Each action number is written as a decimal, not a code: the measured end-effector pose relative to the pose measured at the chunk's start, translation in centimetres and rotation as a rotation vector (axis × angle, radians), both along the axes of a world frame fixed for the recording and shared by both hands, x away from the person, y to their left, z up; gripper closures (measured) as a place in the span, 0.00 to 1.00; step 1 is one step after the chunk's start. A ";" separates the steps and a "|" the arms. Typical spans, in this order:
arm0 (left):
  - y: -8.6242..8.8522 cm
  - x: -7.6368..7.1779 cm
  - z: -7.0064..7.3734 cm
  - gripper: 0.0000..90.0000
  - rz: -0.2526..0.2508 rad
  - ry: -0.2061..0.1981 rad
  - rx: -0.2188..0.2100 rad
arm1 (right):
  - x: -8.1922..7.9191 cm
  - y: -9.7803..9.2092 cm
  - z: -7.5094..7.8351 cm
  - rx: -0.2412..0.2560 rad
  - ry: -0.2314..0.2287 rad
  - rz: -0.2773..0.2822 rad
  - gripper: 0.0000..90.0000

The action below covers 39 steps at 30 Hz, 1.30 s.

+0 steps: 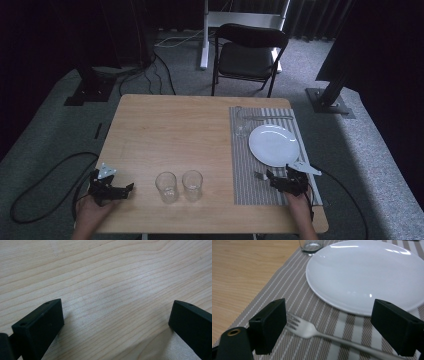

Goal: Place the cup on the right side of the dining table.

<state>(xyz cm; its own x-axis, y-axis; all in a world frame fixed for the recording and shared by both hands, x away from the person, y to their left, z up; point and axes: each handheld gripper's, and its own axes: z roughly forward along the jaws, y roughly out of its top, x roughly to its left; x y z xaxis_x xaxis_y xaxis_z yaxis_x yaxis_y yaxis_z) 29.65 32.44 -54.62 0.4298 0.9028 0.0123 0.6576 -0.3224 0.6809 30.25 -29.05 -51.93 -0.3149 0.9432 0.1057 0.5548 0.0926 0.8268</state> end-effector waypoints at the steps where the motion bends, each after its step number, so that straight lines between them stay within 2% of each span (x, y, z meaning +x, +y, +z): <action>1: 0.0 0.0 0.0 0.00 0.000 0.000 0.000 | -0.2 -0.2 0.0 -0.002 -0.002 -0.005 0.14; 5: 0.0 0.0 0.0 0.00 0.000 0.000 0.000 | -1.2 -0.8 -0.1 0.005 -0.001 -0.008 0.14; 13: 0.0 0.0 0.0 0.00 0.000 0.000 0.000 | -2.7 -2.2 -0.4 -0.037 0.006 -0.016 0.14; 20: 0.0 0.0 0.0 0.00 0.000 0.000 0.000 | -3.8 -3.6 -1.1 -0.029 0.035 -0.036 0.14; 30: 0.0 0.0 0.0 0.00 0.000 0.000 0.000 | -5.1 -5.3 -2.1 -0.060 0.064 -0.072 0.14; 32: 0.0 0.0 0.0 0.00 0.000 0.000 0.000 | -5.3 -5.8 -2.3 -0.040 0.071 -0.080 0.14; 36: 0.0 0.0 0.0 0.00 0.000 0.000 0.000 | -5.7 -6.4 -2.8 -0.046 0.081 -0.099 0.14; 39: 0.0 0.0 0.0 0.00 0.000 0.000 0.000 | -5.8 -6.6 -2.9 -0.025 0.082 -0.104 0.14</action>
